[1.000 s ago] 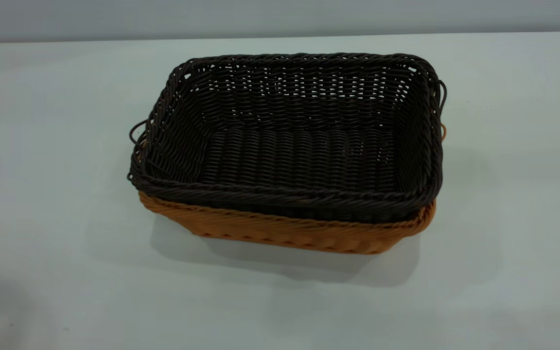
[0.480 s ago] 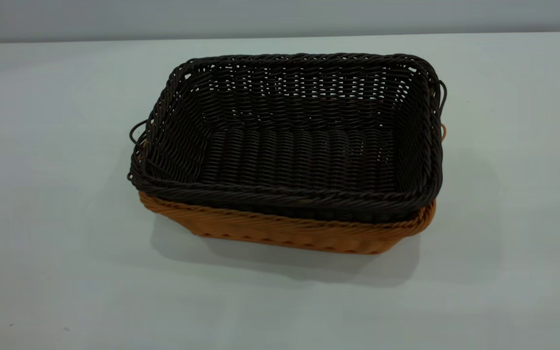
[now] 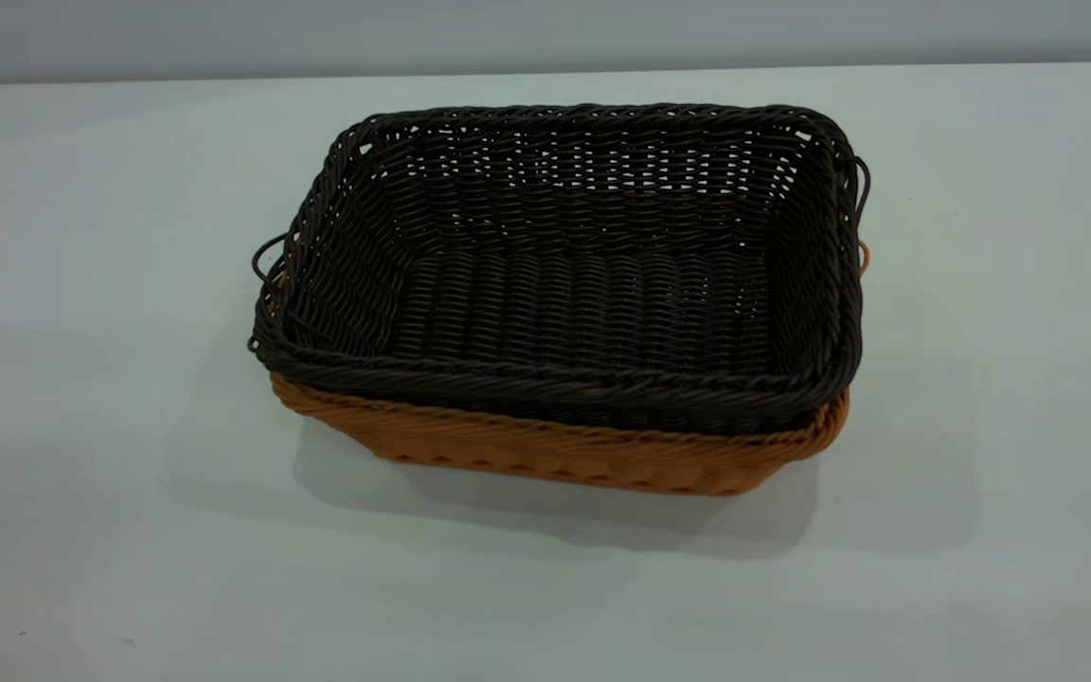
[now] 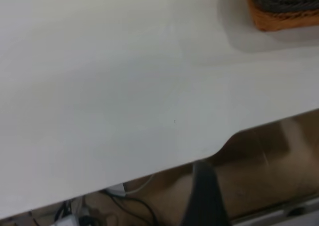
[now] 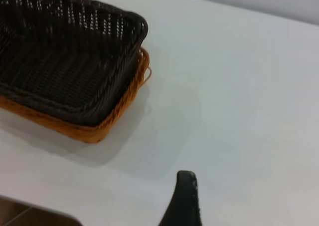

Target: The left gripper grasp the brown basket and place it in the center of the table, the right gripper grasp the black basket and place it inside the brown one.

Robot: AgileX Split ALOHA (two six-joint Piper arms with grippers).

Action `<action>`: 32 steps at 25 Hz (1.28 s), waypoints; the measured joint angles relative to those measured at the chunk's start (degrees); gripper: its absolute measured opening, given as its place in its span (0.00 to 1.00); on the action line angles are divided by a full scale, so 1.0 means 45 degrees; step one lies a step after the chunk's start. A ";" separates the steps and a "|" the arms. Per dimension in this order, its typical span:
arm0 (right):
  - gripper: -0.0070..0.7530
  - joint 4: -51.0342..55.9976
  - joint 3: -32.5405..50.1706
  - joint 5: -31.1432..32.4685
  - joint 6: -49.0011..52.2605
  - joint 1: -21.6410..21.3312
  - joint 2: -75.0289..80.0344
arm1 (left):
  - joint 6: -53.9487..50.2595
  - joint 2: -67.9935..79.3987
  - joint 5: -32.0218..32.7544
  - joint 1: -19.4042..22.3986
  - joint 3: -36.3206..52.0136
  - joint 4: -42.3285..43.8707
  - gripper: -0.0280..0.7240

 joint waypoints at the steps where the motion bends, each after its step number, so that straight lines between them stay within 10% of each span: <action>1: 0.78 0.0025 0.0000 0.0000 0.0014 0.0000 -0.0012 | -0.0010 -0.0187 0.0000 0.0000 0.0141 0.0000 0.71; 32: 0.78 0.0294 0.0000 0.0000 0.0014 0.0000 -0.0016 | -0.0239 -0.2289 -0.0686 0.0987 0.1022 0.0064 0.71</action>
